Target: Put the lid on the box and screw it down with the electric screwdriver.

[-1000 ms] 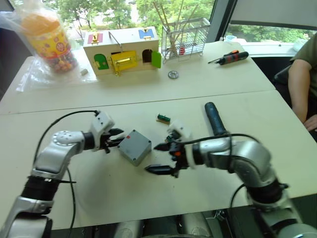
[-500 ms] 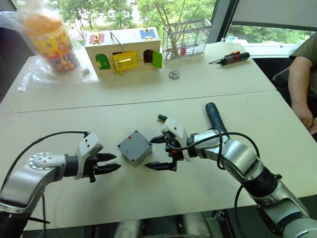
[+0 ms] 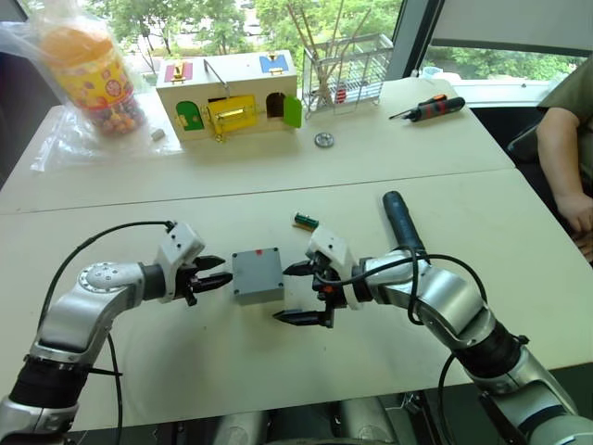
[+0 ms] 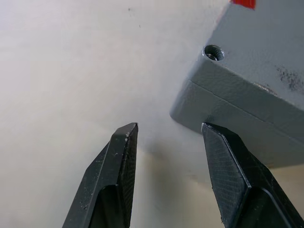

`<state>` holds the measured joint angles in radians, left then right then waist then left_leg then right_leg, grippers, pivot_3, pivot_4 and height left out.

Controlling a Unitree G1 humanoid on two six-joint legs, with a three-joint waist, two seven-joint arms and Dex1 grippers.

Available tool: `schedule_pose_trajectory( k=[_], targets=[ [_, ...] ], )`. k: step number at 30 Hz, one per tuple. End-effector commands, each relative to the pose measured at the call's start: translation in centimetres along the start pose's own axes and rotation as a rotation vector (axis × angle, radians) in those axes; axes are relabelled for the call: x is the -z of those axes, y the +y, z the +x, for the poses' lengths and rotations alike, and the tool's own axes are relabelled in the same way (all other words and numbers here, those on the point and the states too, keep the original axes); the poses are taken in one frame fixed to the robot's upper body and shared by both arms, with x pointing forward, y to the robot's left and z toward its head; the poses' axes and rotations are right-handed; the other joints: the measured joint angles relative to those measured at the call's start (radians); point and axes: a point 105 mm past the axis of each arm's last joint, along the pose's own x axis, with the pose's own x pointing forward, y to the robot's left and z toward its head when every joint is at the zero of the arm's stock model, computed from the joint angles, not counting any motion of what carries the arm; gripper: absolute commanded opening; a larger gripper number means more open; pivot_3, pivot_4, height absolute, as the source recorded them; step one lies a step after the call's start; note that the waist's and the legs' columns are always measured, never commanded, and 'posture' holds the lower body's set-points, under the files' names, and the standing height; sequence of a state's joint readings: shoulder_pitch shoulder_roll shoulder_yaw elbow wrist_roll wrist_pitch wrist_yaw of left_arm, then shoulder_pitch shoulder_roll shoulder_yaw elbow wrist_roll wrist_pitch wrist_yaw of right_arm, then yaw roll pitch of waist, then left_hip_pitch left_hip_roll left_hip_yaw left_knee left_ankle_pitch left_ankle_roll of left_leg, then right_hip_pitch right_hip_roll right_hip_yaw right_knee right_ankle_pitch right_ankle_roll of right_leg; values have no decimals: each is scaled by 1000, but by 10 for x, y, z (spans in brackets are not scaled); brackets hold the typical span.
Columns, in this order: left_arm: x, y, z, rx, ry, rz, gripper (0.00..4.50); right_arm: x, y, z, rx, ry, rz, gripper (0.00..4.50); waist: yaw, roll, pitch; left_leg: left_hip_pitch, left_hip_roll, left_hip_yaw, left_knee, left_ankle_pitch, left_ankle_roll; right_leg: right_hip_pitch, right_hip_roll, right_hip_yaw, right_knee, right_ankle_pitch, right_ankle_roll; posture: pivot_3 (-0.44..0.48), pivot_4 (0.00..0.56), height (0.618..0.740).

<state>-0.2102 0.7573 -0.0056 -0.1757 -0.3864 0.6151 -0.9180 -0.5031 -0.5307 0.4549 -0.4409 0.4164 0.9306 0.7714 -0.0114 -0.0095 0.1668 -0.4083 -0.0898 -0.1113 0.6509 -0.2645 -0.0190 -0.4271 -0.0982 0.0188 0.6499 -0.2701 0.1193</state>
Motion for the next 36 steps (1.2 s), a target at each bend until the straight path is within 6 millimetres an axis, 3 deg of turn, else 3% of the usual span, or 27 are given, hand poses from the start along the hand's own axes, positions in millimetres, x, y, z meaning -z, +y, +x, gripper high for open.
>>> schedule_pose_trajectory(
  k=[1,6,9,13,15,20,26,36],
  targets=[
    [-11,2,-1,8,-31,48,2151,-19,-7,-16,88,-82,-55,4449,1,0,0,0,0,0,0,0,0,0,0,0,0,0,0,0,150,740],
    [-14,10,-22,2,-3,58,2151,-42,-26,-51,234,-280,-57,4449,0,0,0,0,0,0,0,0,0,0,0,0,0,0,0,0,150,740],
    [-32,9,-38,32,-16,64,2151,-48,-35,-71,268,-313,-47,4449,-1,0,0,0,0,0,0,0,0,0,0,0,0,0,0,0,150,740],
    [-62,-9,-39,131,-72,85,2151,-54,-58,-77,260,-397,97,4449,-1,0,0,0,0,0,0,0,0,0,0,0,0,0,0,0,150,740],
    [-71,-17,-35,158,-89,102,2151,-59,-67,-72,267,-424,40,4449,-1,0,0,0,0,0,0,0,0,1,0,0,0,0,0,0,150,740],
    [-78,-27,-25,176,-92,142,2151,-32,-87,-46,287,-318,-12,4449,-7,0,0,0,0,1,-1,0,0,-1,1,0,1,0,0,0,150,740],
    [-76,-35,-22,192,-95,125,2151,-15,-109,-29,313,-290,-11,2431,-9,0,0,0,0,2,0,0,0,-1,2,1,1,0,0,0,150,740],
    [-74,-34,-19,178,-88,120,2151,-9,-129,-21,367,-254,-32,2431,-7,0,0,0,0,2,0,0,-1,-1,2,1,1,0,0,0,150,740]
  ],
)
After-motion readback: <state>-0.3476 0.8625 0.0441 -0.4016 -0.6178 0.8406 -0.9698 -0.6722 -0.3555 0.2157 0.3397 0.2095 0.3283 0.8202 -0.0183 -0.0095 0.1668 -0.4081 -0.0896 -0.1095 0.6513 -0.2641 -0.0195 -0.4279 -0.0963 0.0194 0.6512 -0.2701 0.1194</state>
